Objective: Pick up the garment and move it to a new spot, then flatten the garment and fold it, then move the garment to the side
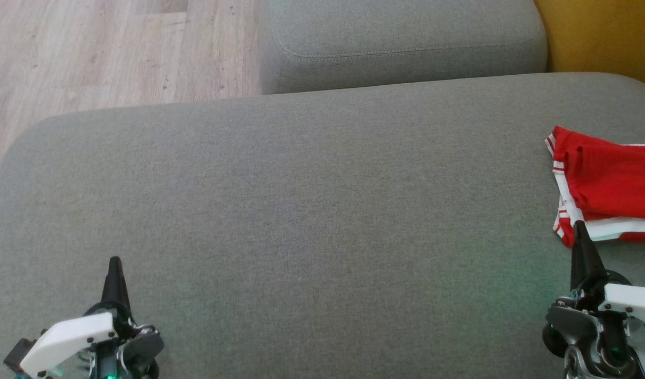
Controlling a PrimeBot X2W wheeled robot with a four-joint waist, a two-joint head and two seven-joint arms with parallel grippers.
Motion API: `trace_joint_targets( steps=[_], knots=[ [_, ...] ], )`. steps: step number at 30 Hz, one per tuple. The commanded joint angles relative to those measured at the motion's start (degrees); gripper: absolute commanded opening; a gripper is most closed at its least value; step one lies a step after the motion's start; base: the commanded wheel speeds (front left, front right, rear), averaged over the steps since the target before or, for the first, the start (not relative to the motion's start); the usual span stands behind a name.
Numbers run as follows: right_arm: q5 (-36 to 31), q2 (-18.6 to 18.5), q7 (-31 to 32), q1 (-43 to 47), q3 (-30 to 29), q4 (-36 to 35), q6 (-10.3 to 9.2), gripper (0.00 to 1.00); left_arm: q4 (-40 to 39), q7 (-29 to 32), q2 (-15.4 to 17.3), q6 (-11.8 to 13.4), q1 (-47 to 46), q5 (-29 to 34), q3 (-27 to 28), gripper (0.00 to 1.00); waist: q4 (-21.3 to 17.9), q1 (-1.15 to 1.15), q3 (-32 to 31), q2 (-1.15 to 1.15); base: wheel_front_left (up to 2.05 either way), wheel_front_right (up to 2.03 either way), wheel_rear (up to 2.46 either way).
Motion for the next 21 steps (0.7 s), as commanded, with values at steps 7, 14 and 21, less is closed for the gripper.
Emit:
trace_joint_targets(
  steps=[7, 14, 21],
  knots=[
    [-0.17, -0.39, 0.75, -3.03, 0.89, -1.8, -0.04, 0.0, -1.61, 0.29, 0.36, -0.4, -2.85, 0.39, 2.29, 0.0, 0.0, 0.0, 0.0, 0.0, 0.0, 0.0, 0.0],
    [-0.27, -0.3, 0.84, -3.04, 0.77, -1.79, -0.04, 0.0, -1.6, 0.39, 0.27, -0.4, -2.86, 0.5, 2.42, 0.0, 0.0, 0.0, 0.0, 0.0, 0.0, 0.0, 0.0],
    [-0.35, -0.23, 0.92, -3.05, 0.67, -1.79, -0.04, 0.0, -1.59, 0.48, 0.19, -0.4, -2.87, 0.59, 2.52, 0.0, 0.0, 0.0, 0.0, 0.0, 0.0, 0.0, 0.0]
  ],
)
